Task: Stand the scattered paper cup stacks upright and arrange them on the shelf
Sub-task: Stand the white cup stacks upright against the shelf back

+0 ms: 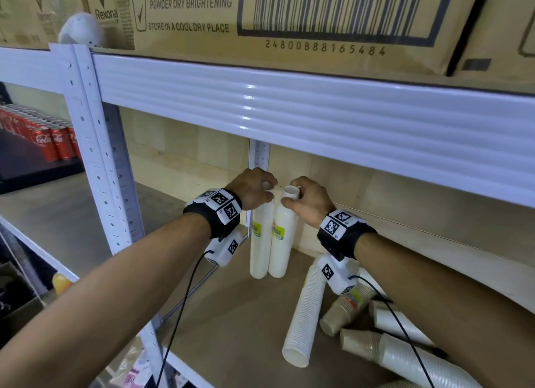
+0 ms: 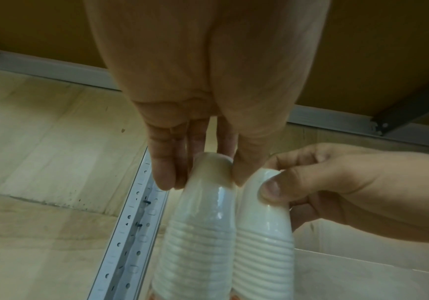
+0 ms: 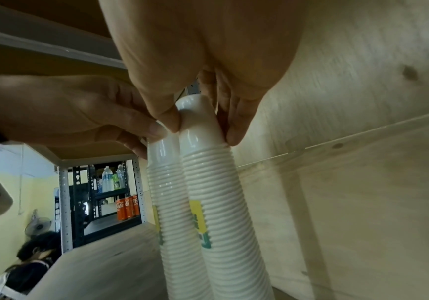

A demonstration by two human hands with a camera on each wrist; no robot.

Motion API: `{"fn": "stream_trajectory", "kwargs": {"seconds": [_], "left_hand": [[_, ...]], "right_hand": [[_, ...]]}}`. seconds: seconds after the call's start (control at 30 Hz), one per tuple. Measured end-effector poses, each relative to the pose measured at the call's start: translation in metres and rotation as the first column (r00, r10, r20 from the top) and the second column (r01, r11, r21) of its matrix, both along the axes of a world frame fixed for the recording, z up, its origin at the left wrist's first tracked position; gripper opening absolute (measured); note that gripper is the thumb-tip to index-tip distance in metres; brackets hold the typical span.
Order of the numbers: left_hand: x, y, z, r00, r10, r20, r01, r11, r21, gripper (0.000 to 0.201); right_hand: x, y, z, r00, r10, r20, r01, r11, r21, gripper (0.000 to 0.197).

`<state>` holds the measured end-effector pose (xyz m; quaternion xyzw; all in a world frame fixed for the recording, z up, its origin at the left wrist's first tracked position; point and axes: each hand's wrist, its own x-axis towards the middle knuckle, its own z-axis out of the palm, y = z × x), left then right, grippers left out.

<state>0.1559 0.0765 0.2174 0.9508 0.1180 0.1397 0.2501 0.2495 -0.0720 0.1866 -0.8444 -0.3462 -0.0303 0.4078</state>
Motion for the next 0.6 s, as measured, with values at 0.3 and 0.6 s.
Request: {"fn": "stream_trajectory", "kwargs": {"seconds": [0.3,0.6], "left_hand": [[0.006,0.005,-0.008,0.998,0.005,0.063,-0.005,1.000,-0.003,0.027],[0.005,0.002,-0.008,0.998,0.034,0.055,-0.033,0.999,-0.017,0.041]], "right_hand": [[0.006,0.004,0.007,0.995,0.048,0.085,-0.035,0.987,-0.155,0.042],[0.000,0.004,0.011,0.997,0.030,0.067,-0.019,0.987,-0.159,0.053]]}}
